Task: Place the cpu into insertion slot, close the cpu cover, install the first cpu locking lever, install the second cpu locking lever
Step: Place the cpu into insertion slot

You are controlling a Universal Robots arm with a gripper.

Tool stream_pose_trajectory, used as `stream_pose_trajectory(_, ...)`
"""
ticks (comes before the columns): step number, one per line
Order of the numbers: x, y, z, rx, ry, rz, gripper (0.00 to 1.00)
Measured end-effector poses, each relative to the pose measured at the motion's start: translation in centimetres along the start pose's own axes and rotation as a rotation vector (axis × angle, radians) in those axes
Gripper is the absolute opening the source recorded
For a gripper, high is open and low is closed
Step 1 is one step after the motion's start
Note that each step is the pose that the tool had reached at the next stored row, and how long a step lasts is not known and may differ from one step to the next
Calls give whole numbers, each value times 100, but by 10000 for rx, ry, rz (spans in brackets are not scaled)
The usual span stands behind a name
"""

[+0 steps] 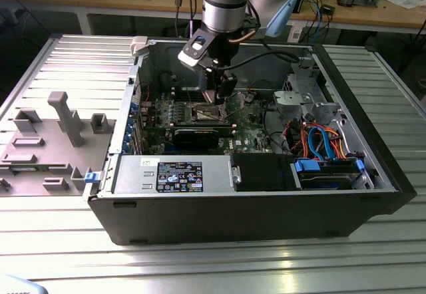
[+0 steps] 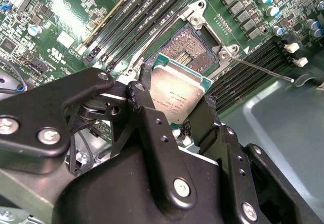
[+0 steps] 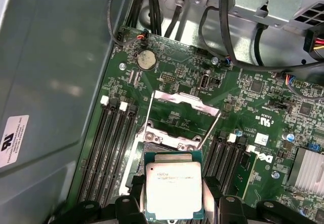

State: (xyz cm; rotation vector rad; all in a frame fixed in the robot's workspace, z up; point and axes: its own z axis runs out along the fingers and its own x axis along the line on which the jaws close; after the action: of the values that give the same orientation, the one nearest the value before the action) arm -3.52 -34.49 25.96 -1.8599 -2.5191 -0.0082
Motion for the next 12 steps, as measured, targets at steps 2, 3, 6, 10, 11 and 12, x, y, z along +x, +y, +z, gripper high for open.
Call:
stream_pose_trajectory(2, 0, 0, 1, 0, 0, 72, 54)
stream_pose_trajectory(3, 0, 0, 2, -1, 0, 115, 54)
stream_pose_trajectory(6, 0, 0, 4, -3, 1, 246, 54)
stream_pose_trajectory(10, 0, 0, 7, -4, 1, 382, 54)
stream_pose_trajectory(11, 0, 0, 8, -5, 1, 415, 54)
stream_pose_trajectory(12, 0, 0, 9, -5, 1, 467, 54)
